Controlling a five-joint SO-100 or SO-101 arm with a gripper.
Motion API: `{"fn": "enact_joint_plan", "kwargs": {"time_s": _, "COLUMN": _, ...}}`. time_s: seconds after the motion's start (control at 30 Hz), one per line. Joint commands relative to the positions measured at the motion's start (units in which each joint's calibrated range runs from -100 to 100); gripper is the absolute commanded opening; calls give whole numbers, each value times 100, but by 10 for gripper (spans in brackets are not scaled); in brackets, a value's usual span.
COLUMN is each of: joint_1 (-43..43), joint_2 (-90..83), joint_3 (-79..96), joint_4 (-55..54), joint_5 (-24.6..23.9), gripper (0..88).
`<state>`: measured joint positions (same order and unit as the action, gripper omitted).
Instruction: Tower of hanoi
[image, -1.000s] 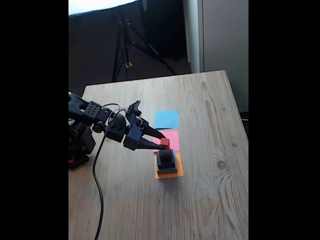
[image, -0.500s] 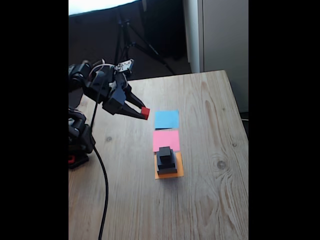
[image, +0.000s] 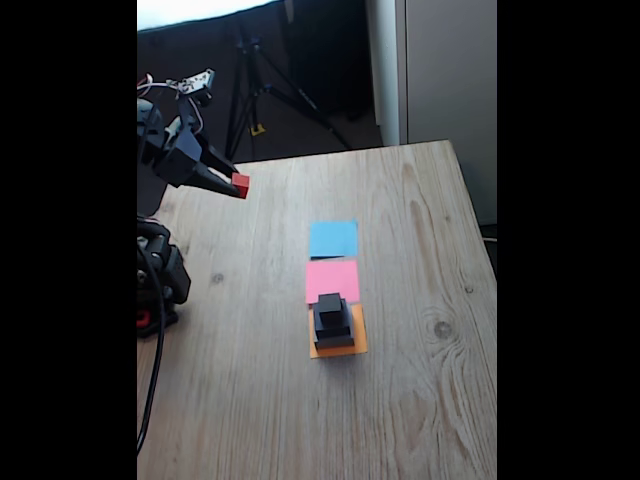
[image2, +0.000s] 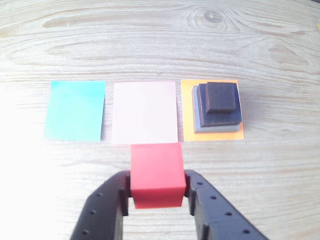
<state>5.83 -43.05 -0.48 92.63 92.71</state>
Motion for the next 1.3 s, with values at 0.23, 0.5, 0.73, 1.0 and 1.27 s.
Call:
{"fn": "enact_joint_plan", "kwargs": {"time_s": 0.23, "joint_1": -161, "joint_2": -857, "joint_3": 3384, "joint_4": -2922, "joint_5": 662, "gripper": 2}}
{"fn": "enact_joint_plan", "kwargs": {"time_s": 0.5, "joint_1": -170, "joint_2": -396, "joint_3": 5039, "joint_4": -5269, "joint_5": 696, "gripper": 2}}
{"fn": "enact_joint_plan", "kwargs": {"time_s": 0.73, "joint_1": -128, "joint_2": 36, "joint_3": 6921, "joint_4": -7851, "joint_5": 729, "gripper": 2}}
{"fn": "enact_joint_plan", "kwargs": {"time_s": 1.0, "joint_1": -211, "joint_2": 1194, "joint_3": 7593, "joint_4": -9729, "joint_5": 729, "gripper": 2}}
{"fn": "enact_joint_plan", "kwargs": {"time_s": 1.27, "joint_1": -312, "joint_2": 2496, "joint_3": 7902, "joint_4": -11348, "joint_5": 729, "gripper": 2}}
